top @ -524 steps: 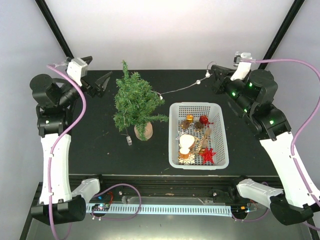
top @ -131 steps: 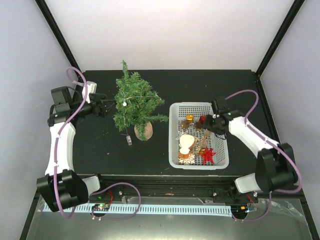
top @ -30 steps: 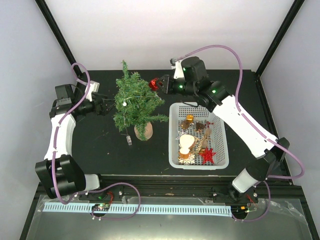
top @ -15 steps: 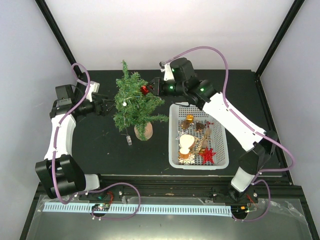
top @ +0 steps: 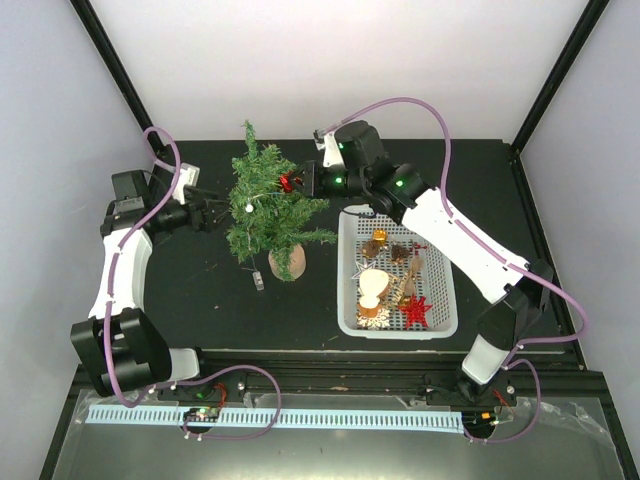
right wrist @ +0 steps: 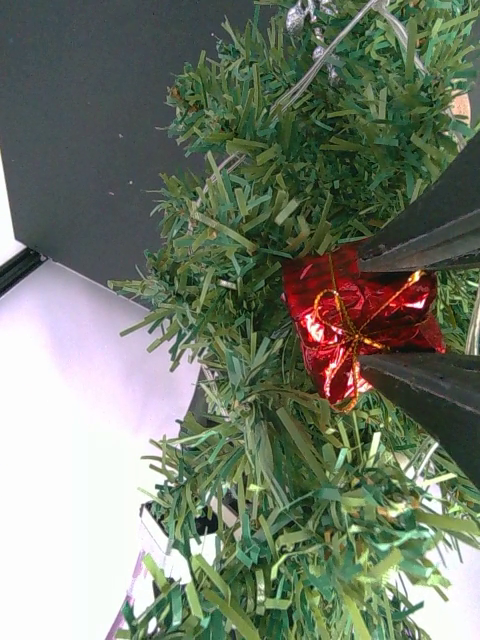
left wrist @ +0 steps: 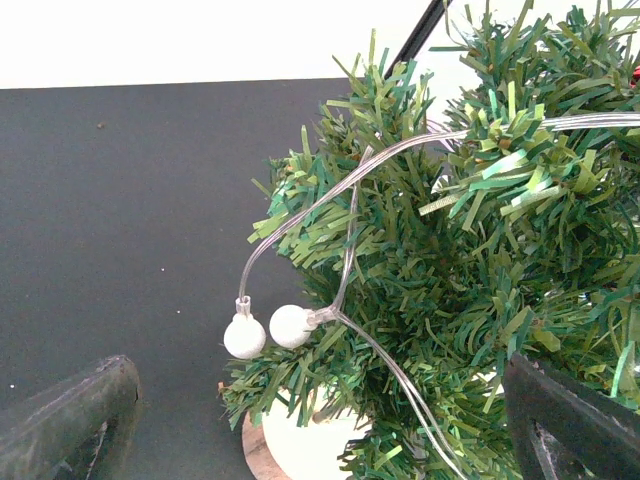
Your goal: Decorate the small christmas tree
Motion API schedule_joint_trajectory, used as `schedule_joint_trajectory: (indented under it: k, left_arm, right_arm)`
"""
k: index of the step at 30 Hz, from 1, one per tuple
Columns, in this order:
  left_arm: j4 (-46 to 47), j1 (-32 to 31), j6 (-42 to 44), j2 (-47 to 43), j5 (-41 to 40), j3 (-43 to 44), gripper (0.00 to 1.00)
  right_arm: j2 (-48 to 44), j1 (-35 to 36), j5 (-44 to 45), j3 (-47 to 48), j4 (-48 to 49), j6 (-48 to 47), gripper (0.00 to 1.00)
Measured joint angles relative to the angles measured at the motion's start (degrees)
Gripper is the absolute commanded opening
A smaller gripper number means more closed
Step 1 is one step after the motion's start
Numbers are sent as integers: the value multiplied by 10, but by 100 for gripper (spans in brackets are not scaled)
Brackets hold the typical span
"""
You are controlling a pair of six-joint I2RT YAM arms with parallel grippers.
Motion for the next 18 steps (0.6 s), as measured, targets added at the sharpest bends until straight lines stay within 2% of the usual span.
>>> schedule_joint_trajectory:
  k: [14,18]
  left_arm:
    - [2,0,0,0,1,-2,99]
    - [2,0,0,0,1,-2,99]
  right_arm:
    - [2,0,1,-9,3,-5,24]
    - [2,0,1,-9,3,-10,33]
